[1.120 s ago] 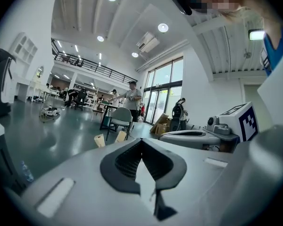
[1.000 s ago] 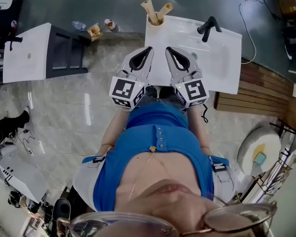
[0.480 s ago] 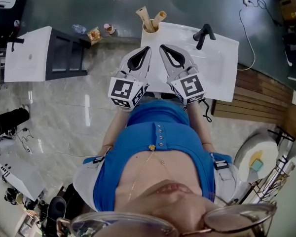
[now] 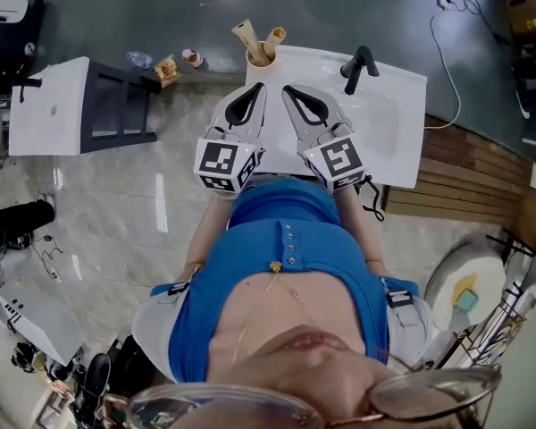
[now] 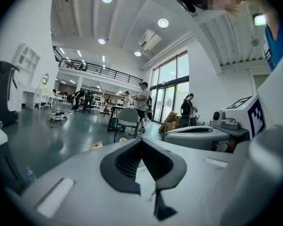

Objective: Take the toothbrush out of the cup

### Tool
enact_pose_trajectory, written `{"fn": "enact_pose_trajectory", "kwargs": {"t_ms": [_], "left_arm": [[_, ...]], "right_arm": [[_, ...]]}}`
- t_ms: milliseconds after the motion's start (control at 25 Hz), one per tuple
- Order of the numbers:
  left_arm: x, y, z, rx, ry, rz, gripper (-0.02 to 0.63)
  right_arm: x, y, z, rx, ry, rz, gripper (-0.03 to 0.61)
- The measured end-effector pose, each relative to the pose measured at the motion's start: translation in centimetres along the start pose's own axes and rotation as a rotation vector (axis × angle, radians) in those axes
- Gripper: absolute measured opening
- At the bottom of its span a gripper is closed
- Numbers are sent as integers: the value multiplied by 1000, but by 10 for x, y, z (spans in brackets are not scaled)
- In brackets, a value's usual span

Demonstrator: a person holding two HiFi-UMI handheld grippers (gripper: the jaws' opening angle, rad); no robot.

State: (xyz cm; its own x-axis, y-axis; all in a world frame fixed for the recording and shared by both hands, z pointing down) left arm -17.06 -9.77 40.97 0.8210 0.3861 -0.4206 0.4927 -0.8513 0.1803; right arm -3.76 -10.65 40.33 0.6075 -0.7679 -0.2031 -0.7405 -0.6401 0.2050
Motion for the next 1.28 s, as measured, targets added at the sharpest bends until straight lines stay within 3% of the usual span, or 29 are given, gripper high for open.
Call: {"fn": "enact_pose_trajectory", "kwargs": {"t_ms": [1280], "left_arm": [[-92,67,-29,-141,51,131,2]], "right_arm": [[30,-45,-31,-123,57,-162,2]]}}
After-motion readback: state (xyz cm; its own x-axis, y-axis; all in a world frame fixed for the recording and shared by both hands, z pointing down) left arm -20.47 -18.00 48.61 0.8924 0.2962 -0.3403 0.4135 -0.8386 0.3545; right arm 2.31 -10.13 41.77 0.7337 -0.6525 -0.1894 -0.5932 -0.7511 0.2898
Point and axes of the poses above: the fingertips, and each gripper's own axes: y forward along the fingers, x to its right, z out of its top, the point moved 8 cm from there along -y, backward along the fingers, and after that the axes turned 13 degrees about -y, right-handed, at the moved point
